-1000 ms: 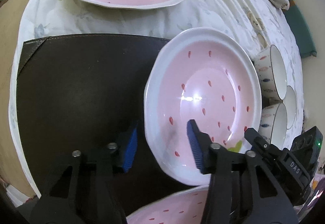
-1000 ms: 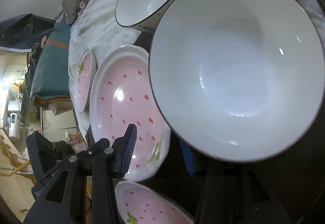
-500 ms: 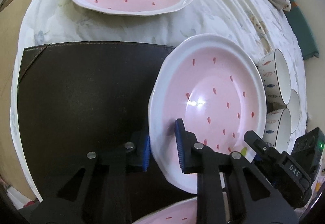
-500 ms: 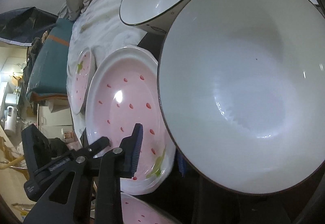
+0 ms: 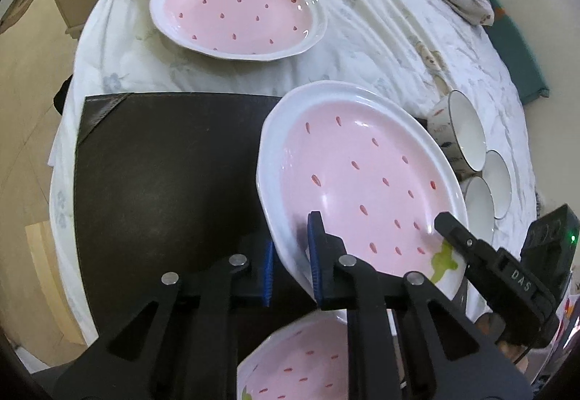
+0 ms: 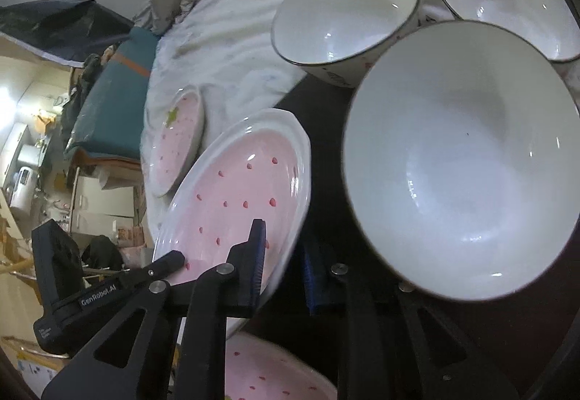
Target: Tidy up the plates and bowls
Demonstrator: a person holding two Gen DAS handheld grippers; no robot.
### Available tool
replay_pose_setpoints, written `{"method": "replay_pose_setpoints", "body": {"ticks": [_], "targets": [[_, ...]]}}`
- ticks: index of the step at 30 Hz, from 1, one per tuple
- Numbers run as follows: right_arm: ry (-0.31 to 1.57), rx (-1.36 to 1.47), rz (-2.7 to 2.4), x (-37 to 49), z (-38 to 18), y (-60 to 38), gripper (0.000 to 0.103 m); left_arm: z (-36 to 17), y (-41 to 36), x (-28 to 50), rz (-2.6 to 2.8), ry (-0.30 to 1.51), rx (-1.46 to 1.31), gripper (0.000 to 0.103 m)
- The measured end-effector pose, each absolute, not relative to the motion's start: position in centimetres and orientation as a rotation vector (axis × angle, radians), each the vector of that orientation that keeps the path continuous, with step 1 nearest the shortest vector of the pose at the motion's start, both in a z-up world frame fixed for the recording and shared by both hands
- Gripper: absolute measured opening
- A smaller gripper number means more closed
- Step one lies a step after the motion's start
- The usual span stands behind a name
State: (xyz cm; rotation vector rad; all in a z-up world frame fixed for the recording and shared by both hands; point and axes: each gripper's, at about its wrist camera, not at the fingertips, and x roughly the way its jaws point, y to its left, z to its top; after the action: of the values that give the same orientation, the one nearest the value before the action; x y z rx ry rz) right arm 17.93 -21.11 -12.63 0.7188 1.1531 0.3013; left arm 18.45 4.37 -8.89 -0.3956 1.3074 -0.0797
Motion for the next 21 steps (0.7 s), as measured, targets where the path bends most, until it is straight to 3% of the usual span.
{"method": "replay_pose_setpoints", "body": {"ticks": [21], "targets": [[1.194,0.536,0.415,10.3,-8.5,-20.1,0.02,-4.5,2.9,8.3,-0.138,1.335,-0.319,0.014]]}}
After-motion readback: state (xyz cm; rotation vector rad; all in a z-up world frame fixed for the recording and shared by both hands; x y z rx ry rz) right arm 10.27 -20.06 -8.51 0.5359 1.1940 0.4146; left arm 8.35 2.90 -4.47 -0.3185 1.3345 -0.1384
